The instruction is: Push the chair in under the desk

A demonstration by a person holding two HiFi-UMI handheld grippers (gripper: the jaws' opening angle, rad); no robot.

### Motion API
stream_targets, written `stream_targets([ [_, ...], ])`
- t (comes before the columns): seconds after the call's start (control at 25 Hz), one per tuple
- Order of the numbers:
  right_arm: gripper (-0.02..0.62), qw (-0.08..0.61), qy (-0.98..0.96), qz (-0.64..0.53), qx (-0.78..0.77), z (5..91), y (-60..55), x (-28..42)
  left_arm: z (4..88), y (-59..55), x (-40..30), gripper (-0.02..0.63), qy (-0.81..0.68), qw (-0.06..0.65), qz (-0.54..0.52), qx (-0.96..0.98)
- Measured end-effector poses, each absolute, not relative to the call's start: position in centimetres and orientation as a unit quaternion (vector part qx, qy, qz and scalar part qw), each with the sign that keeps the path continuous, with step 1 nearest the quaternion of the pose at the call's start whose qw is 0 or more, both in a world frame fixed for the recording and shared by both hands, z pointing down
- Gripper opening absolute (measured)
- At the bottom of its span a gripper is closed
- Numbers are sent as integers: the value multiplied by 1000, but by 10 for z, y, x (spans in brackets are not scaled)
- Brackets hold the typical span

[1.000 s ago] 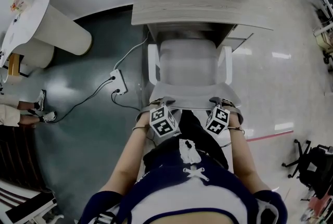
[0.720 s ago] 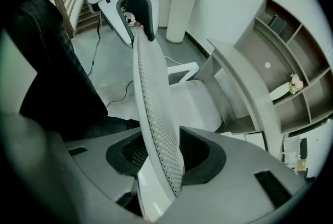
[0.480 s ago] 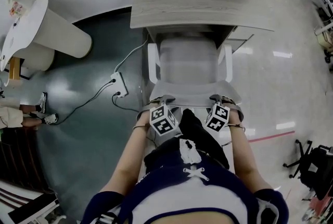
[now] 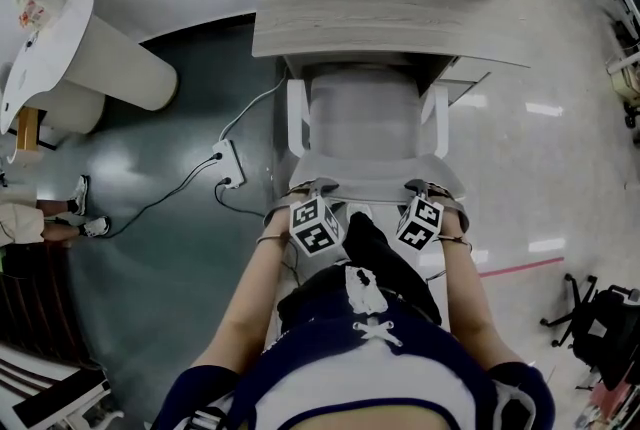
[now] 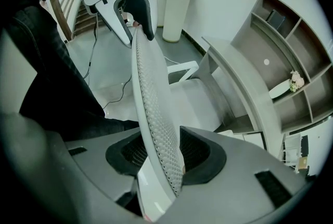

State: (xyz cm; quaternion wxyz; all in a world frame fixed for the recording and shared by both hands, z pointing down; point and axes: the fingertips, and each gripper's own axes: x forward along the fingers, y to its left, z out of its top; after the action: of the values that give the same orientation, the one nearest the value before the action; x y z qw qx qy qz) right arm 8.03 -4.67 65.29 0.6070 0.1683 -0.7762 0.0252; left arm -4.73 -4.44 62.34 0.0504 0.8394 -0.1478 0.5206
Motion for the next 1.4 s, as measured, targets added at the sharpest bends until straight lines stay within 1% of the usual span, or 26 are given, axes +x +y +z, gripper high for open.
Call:
stream_targets([
  [0.2,147,605,-776,16,175,654,-61,82,624,-58,-45,166,-148,50,519,840],
  [0.44,150,605,-777,8,174,654,-81,92,624,-75,-35,164,-135,76,527,836],
  [0.8,155,605,-776,-20,179,657,-101,102,624,-92,-27,163,-148,83,522,836],
  [1.16,155,599,-785,-19,158,657,-117,95,624,-111,-32,164,-139,109,527,832],
  [1.4,153,597,-790,-18,140,656,-111,88,622,-101,-36,161,-139,115,518,836],
])
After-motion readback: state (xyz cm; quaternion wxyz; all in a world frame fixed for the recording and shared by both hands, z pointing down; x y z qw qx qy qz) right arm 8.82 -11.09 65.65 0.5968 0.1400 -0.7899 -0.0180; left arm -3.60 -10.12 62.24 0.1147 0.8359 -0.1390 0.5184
